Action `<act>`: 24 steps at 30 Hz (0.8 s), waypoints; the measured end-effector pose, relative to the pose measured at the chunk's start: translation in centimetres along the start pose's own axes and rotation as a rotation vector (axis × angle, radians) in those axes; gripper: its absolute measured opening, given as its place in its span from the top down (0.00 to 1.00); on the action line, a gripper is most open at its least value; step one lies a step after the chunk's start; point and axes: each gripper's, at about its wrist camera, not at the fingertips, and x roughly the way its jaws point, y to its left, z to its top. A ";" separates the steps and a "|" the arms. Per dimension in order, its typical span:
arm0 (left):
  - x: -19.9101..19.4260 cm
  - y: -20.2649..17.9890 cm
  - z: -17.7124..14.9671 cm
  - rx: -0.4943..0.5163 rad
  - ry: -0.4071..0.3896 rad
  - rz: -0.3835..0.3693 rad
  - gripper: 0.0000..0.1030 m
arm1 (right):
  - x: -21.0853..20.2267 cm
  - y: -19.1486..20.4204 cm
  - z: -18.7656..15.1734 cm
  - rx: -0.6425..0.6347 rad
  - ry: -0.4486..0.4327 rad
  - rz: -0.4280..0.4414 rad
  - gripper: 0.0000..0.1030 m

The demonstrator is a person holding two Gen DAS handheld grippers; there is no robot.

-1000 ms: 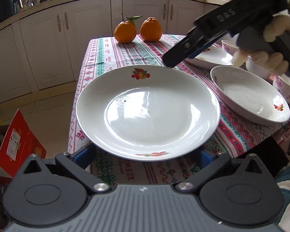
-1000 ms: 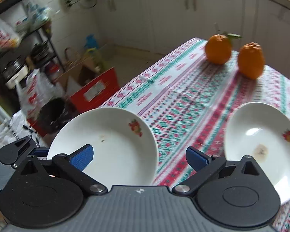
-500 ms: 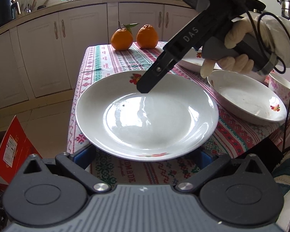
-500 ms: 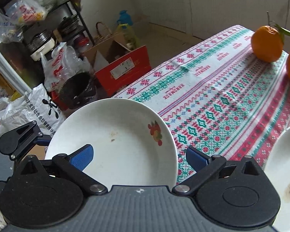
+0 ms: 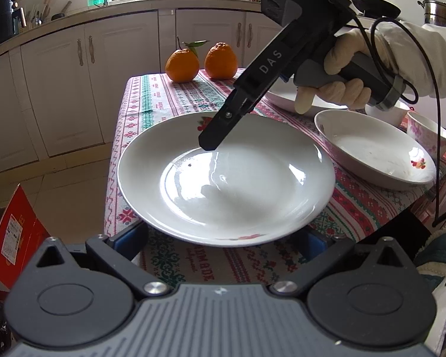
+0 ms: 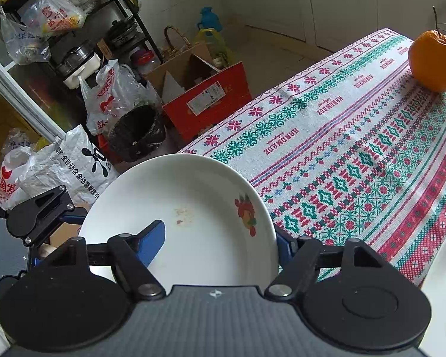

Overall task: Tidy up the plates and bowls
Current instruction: 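Lift the gripped white plate off the tablecloth with the right gripper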

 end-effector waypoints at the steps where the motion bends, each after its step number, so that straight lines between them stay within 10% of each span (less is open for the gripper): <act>1: 0.0 0.1 0.0 0.001 -0.001 -0.004 0.01 | -0.1 -0.1 0.0 0.002 0.001 0.007 0.24; 24: 1.4 1.4 1.8 0.060 0.023 -0.037 0.03 | -0.9 -1.5 1.3 0.022 -0.026 0.009 0.24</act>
